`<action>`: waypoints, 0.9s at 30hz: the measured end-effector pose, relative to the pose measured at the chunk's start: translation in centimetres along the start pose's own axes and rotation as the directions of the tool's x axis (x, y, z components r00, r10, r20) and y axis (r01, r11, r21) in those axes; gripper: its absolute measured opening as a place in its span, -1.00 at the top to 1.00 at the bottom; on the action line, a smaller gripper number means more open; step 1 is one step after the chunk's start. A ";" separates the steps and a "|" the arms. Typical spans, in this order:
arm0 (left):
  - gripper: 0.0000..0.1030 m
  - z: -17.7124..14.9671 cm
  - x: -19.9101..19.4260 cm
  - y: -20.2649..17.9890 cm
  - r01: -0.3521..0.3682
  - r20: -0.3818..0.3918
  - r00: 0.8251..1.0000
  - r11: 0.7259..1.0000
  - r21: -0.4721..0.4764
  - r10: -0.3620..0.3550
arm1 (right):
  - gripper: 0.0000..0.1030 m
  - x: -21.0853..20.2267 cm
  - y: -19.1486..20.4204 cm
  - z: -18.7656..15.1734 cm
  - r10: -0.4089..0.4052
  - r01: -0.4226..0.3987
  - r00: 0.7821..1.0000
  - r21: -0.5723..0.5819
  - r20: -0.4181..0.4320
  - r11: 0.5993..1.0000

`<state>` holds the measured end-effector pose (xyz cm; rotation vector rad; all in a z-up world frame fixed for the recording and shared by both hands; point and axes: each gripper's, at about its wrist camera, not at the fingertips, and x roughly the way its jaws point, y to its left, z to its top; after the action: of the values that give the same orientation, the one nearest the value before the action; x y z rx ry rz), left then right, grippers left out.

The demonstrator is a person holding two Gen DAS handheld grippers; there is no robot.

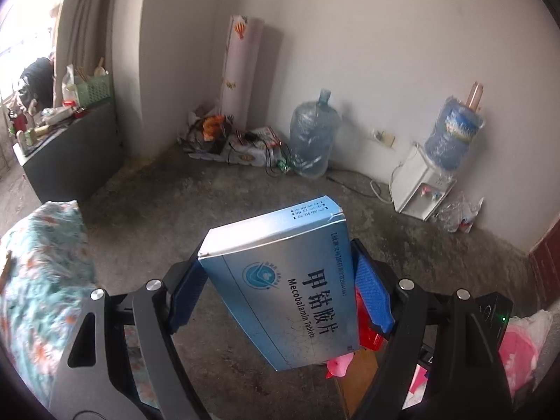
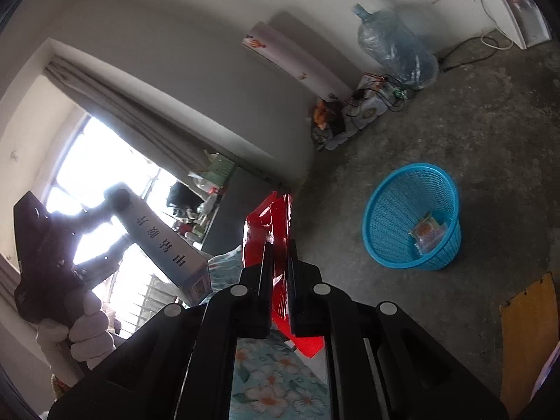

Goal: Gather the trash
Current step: 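Carry both held items over the blue wastebasket, then open both tools to drop the items into the wastebasket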

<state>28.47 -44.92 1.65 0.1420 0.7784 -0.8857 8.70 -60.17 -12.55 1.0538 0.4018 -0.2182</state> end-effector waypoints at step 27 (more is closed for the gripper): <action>-0.64 2.0 5.7 0.9 -0.068 0.058 0.996 0.997 -0.040 0.070 | -0.07 6.9 -4.2 2.8 -0.341 0.344 0.939 -0.051 0.051 0.938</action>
<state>32.40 -48.83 -0.89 0.1082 0.7305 -0.8060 14.04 -64.56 -17.60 0.9140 0.5509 -0.5362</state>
